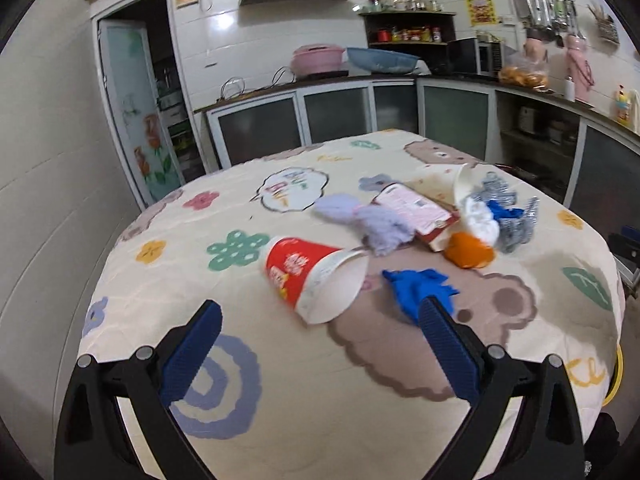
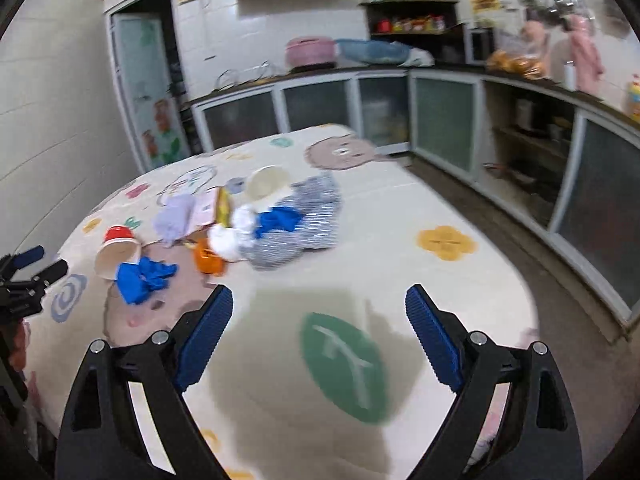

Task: Collect trash
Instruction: 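Move both grippers back over the table toward the remaining trash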

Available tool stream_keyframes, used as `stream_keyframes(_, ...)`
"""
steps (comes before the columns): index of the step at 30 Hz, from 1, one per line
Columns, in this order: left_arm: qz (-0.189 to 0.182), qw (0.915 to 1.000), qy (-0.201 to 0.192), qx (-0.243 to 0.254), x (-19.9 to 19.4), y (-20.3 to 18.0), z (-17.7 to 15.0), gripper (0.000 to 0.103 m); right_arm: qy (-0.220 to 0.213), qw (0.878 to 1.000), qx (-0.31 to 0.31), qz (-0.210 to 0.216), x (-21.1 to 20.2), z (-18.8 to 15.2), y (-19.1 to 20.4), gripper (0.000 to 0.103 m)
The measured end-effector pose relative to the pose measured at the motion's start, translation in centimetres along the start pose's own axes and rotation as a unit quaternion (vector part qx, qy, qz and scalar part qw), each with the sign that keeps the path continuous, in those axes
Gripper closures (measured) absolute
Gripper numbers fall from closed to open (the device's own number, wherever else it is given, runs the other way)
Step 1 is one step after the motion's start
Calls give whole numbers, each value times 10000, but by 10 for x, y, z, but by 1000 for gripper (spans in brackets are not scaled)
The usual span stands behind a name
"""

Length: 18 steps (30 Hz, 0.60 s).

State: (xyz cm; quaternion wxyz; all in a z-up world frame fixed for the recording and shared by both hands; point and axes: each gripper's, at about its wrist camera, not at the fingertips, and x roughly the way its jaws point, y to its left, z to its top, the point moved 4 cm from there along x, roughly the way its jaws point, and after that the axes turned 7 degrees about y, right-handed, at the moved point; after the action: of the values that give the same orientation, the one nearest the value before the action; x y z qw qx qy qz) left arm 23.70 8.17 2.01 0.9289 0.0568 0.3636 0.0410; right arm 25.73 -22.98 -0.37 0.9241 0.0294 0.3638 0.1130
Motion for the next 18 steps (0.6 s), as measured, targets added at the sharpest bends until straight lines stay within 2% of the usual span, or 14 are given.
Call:
stream_keyframes(2,-7,10000,30,-25,5,5,-2,8,54,10000,-58,59,12,5,10,19)
stream_keyframes(4,61,10000,64,9,11,8,-2,8,148,9998,-93,118,22,8,17,25)
stream_keyframes(7,90,9999,140,34,23,6,-1,8,304,9993,-87,195,40,12,28,25)
stream_keyframes(14,195,9991,383,3,52,7,1,8,584,9982,-74,102,72,22,45,26)
stream_keyframes(18,192,9982,553,-149,66,11,1,8,723,9974,-6,-55,89,26,45,31)
